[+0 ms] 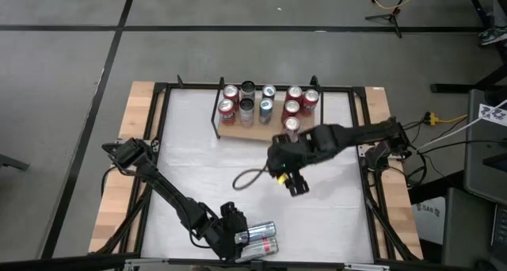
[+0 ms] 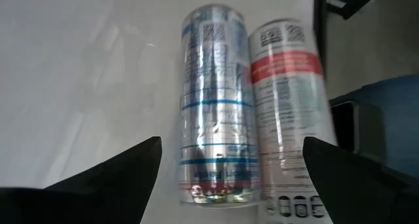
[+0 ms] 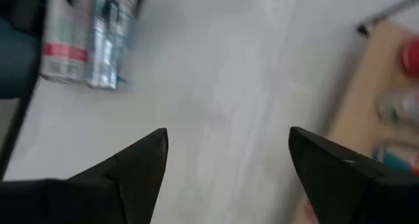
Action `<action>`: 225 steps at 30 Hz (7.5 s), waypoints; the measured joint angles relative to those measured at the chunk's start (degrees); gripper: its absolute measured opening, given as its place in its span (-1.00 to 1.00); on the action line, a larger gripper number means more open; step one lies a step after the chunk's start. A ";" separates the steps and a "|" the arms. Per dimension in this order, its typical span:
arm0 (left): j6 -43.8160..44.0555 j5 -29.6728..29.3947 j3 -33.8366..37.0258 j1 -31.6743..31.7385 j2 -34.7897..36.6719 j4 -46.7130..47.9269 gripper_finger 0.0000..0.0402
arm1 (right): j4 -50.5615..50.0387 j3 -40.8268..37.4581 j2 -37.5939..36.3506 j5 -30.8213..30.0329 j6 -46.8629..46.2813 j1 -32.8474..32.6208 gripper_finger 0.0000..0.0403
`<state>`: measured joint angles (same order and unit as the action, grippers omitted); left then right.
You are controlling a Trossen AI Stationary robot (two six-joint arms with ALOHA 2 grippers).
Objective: Place canned beverage on shelf
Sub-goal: Put the blue soda can on the shelf aligned with the blue soda cans
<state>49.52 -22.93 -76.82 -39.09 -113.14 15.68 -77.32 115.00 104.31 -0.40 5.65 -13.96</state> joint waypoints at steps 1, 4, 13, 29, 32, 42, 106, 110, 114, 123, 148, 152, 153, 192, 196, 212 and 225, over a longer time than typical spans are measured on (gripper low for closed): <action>-0.04 -0.05 0.00 0.02 -0.22 0.05 0.81 | 1.05 0.00 0.00 0.00 0.02 -0.79 0.53; -0.09 -0.17 0.00 0.07 -0.40 0.07 0.81 | 3.73 0.00 0.00 0.00 0.15 -2.86 0.53; -0.11 -0.16 0.00 0.00 -0.40 2.53 0.81 | 8.81 0.00 0.00 -0.01 0.16 -6.06 0.53; -4.73 -0.16 0.00 0.85 -0.40 3.39 0.81 | 10.31 -0.02 0.00 -0.02 0.16 -5.90 0.53; -5.11 -0.16 0.00 1.09 -0.40 3.80 0.81 | 10.30 -0.02 0.00 -0.02 0.17 -5.89 0.53; -3.39 1.80 0.00 1.04 -0.40 4.22 0.81 | 10.30 -0.02 0.02 -0.02 0.17 -5.89 0.53; -6.64 -0.55 0.02 9.57 -4.48 7.87 0.26 | 17.61 -25.99 0.07 -8.58 -9.88 -12.26 0.53; -6.58 1.63 0.02 9.57 -4.10 7.93 0.09 | 21.52 -25.99 0.07 -7.54 -9.86 -12.26 0.53; -6.56 2.37 0.04 9.56 -2.67 8.35 0.07 | 24.06 -25.97 0.07 -7.55 -9.86 -12.26 0.53; -6.33 3.03 0.04 9.55 3.44 9.29 0.10 | 27.45 -25.97 0.07 -10.72 -11.67 -12.26 0.53; -6.58 1.56 0.11 9.68 9.79 11.94 0.11 | 27.71 -25.88 0.34 -10.16 -11.82 -12.26 0.53; -6.57 2.62 0.11 9.73 9.79 12.16 0.11 | 27.80 -25.86 1.43 -9.25 -11.91 -12.26 0.53; -6.47 2.90 0.11 9.73 9.79 12.15 0.11 | 27.78 -25.86 1.61 -9.09 -11.90 -12.26 0.53; 8.18 40.42 -0.11 12.95 12.67 35.61 0.11 | 13.57 -19.06 4.09 -11.21 -11.36 -12.25 0.53; 10.45 46.86 -0.09 15.35 13.93 42.29 0.11 | 12.77 -17.21 4.07 -11.58 -11.22 -12.23 0.53; 7.18 42.85 -1.57 20.50 14.73 64.00 0.11 | 12.88 -17.14 4.07 -12.02 -10.95 -12.26 0.53; 7.24 40.03 -1.53 15.51 14.64 63.76 0.11 | 12.89 -17.14 4.07 -12.02 -10.95 -12.26 0.53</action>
<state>56.76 17.10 -78.35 -23.58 -98.50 79.44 -64.43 97.86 108.38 -12.43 -5.30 -26.22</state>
